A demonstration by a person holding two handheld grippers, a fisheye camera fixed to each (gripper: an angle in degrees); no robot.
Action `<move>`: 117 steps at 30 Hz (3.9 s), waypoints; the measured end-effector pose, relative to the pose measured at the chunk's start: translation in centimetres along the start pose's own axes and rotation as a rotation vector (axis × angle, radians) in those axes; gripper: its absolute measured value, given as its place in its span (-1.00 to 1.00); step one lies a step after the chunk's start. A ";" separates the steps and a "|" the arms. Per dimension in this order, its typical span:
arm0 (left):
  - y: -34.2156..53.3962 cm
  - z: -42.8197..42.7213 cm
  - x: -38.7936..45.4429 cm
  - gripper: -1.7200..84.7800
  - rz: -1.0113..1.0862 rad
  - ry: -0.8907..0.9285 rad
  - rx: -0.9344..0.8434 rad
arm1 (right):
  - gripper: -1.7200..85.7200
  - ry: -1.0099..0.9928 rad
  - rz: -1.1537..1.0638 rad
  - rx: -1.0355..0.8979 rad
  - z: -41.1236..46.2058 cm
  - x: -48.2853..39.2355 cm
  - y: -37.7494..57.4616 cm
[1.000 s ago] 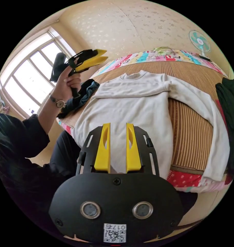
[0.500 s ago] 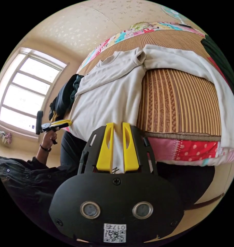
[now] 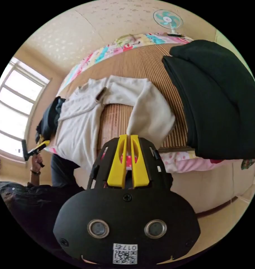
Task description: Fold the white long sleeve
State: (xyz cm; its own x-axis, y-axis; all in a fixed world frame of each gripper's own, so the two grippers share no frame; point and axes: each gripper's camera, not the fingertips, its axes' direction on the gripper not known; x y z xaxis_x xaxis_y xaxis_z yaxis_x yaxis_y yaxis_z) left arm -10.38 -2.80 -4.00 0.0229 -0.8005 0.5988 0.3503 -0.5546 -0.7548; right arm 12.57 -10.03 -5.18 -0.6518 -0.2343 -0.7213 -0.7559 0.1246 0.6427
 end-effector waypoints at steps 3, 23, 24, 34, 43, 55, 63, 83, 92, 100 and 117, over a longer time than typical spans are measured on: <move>0.4 -0.6 -0.2 -0.76 -0.007 0.038 0.020 | -0.88 -0.184 0.039 0.268 -7.6 0.8 1.9; -0.3 0.0 -1.1 -0.77 0.045 0.130 -0.045 | -0.61 -0.098 0.140 0.410 -5.0 9.8 17.8; -0.3 -0.3 -1.1 -0.77 0.048 0.124 -0.035 | -0.62 -0.056 0.069 0.339 -4.8 8.6 16.8; 2.5 -1.3 -5.3 -0.78 -0.043 0.173 0.034 | -0.88 0.098 -0.007 0.061 -5.8 4.2 11.3; 3.3 -1.7 -8.8 -0.77 -0.066 0.241 0.062 | -0.87 -0.715 -0.623 0.211 -9.9 -11.2 -6.4; 6.9 -2.7 -10.8 -0.73 -0.165 0.182 0.073 | -0.70 -0.531 -0.456 -0.092 10.1 -19.4 -8.8; -3.2 -1.4 -9.5 -0.70 -0.033 0.156 0.121 | -0.73 -0.065 -0.207 -0.082 9.5 -10.3 0.7; -15.6 -1.0 -7.1 -0.89 0.007 0.076 0.245 | -0.88 0.382 -0.169 0.259 12.2 -17.5 -3.2; -16.8 2.8 -8.1 -0.73 -0.169 -0.053 0.129 | -0.81 0.275 -0.141 0.142 10.8 -16.5 -2.3; -5.8 9.8 0.5 -0.78 0.042 -0.010 -0.133 | -0.83 0.162 -0.208 -0.079 11.1 -18.2 10.3; -17.6 7.2 -1.5 -0.80 0.042 -0.127 0.086 | -0.82 0.160 -0.205 0.016 12.2 -17.3 -7.8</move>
State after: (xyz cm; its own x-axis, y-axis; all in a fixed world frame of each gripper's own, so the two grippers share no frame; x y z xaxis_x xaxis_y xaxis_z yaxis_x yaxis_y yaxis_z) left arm -9.85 9.81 10.27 0.1553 -0.7847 0.6001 0.4249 -0.4954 -0.7577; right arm 29.00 4.80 -0.87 -0.4675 -0.4058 -0.7853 -0.8731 0.0734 0.4819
